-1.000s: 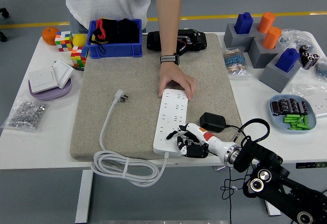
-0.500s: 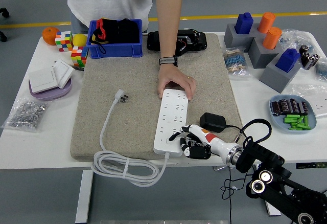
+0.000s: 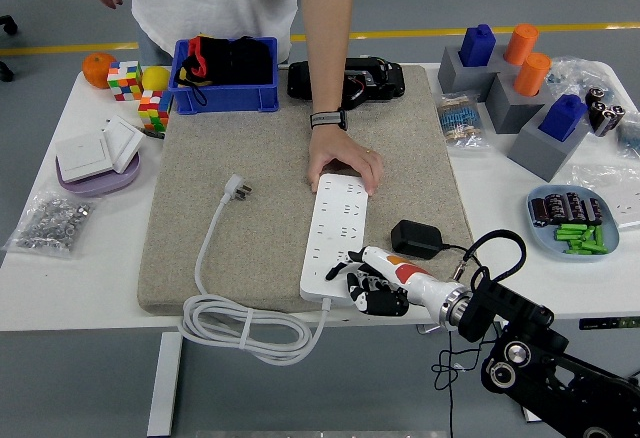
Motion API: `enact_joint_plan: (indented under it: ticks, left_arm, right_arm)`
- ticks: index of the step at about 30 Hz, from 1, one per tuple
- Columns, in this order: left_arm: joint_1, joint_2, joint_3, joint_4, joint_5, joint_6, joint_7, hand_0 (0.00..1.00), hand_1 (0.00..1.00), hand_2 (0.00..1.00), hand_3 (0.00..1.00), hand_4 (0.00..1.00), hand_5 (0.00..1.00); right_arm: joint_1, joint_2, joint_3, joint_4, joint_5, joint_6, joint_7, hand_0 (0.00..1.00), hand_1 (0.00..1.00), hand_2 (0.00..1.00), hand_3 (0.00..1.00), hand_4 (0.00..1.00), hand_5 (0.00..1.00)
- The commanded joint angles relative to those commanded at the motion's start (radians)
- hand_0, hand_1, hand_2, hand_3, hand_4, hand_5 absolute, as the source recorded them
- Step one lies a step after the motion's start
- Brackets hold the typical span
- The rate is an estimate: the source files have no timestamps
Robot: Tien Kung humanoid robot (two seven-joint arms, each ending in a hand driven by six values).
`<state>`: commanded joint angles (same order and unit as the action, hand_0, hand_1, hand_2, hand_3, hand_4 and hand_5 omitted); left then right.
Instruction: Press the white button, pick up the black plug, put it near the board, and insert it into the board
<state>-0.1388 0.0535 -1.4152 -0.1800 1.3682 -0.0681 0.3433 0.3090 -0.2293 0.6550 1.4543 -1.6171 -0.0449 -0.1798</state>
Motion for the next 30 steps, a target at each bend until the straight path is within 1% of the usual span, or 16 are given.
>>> enact_joint_plan:
  ticks: [4, 8, 14, 20, 30]
  left_arm:
    - [0.001, -0.001, -0.002, 0.000, 0.001, 0.000, 0.000, 0.774, 0.710, 0.668, 0.737, 0.661, 0.537]
    - [0.000, -0.001, 0.000, 0.000, 0.000, 0.000, 0.000, 0.774, 0.710, 0.668, 0.736, 0.661, 0.537]
    - [0.000, 0.000, -0.003, 0.000, 0.004, 0.000, 0.001, 0.773, 0.710, 0.668, 0.736, 0.661, 0.537]
    - [0.000, 0.000, -0.004, 0.000, 0.004, 0.000, 0.001, 0.773, 0.710, 0.668, 0.736, 0.661, 0.537]
    - [0.000, -0.001, -0.003, 0.000, 0.002, -0.001, 0.000, 0.773, 0.710, 0.668, 0.736, 0.660, 0.537]
  right_arm:
    - [0.010, -0.005, -0.008, 0.003, -0.071, -0.015, 0.018, 0.002, 0.002, 0.135, 0.623, 0.217, 0.002]
    - [0.014, -0.007, -0.008, -0.002, -0.095, -0.025, 0.030, 0.002, 0.002, 0.135, 0.622, 0.213, 0.002]
    - [0.015, -0.009, -0.003, -0.009, -0.115, -0.016, 0.035, 0.002, 0.002, 0.134, 0.619, 0.210, 0.002]
    - [0.016, -0.012, 0.001, -0.013, -0.162, -0.009, 0.053, 0.002, 0.002, 0.133, 0.613, 0.208, 0.002]
    - [0.023, -0.017, -0.015, -0.017, -0.170, -0.008, 0.079, 0.002, 0.002, 0.133, 0.598, 0.201, 0.002]
